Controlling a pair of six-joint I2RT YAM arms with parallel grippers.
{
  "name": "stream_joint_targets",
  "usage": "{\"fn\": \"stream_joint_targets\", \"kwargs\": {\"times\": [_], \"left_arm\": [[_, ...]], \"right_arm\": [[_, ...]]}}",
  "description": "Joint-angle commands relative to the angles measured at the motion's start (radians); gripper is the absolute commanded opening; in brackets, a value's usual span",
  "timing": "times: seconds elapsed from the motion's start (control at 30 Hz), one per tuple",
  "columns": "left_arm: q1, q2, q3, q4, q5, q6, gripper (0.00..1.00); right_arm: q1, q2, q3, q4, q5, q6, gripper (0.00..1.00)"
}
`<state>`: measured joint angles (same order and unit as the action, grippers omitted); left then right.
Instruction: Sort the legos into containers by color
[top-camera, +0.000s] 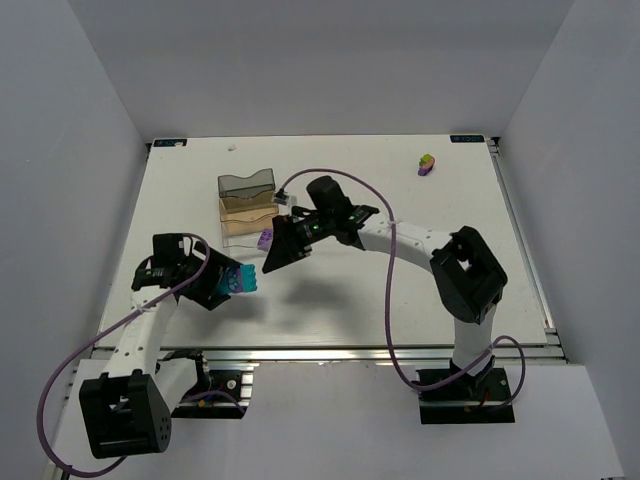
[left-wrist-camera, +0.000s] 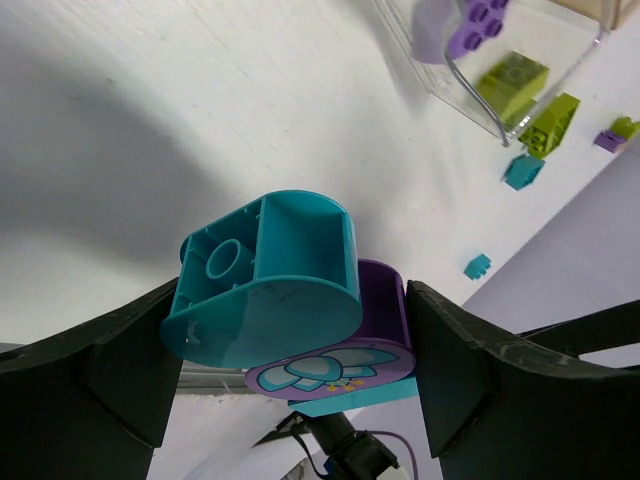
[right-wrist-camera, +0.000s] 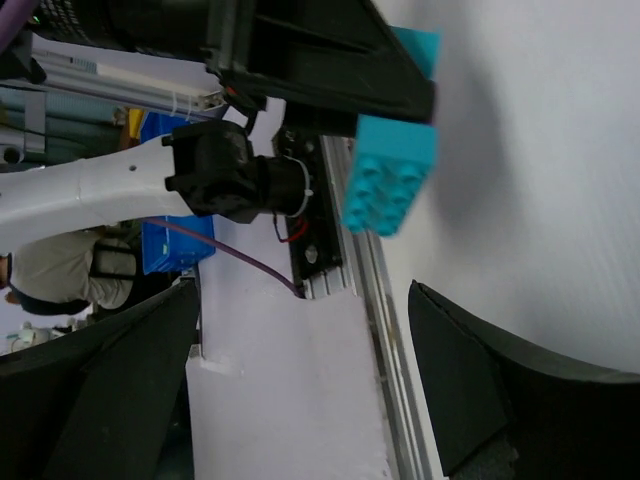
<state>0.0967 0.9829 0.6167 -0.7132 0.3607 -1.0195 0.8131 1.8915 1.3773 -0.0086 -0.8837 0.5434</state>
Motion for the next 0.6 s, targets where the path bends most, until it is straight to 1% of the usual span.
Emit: {"fn": "stream_joint_targets", "kwargs": {"times": [0.0, 0.1, 0.2, 0.27, 0.43, 0.57], "left_arm": [[-0.014, -0.029, 0.0, 0.052, 0.035, -0.039, 0.23], [-0.023, -0.029, 0.006, 0.055, 0.041, -0.045, 0.23], [-0.023, -0.029, 0.009, 0.058, 0.046, -0.047, 0.23], [-0.023, -0.029, 0.008, 0.061, 0.052, -0.051, 0.23], [-0.028, -0.033, 0.011, 0.072, 0.058, -0.065, 0.23], [-0.029, -0.039, 0.015, 0.064, 0.061, -0.067, 0.23]], "right_arm": [[0.053, 0.04, 0.087, 0.064, 0.026, 0.099, 0.89], [0.072, 0.064, 0.109, 0.059, 0.043, 0.096, 0.89], [0.089, 0.087, 0.146, 0.012, 0.089, 0.053, 0.89], [0.095, 0.09, 0.157, 0.01, 0.107, 0.032, 0.89], [0.095, 0.106, 0.164, -0.048, 0.152, 0.01, 0.89], [0.095, 0.118, 0.177, -0.051, 0.167, 0.006, 0.88]]}}
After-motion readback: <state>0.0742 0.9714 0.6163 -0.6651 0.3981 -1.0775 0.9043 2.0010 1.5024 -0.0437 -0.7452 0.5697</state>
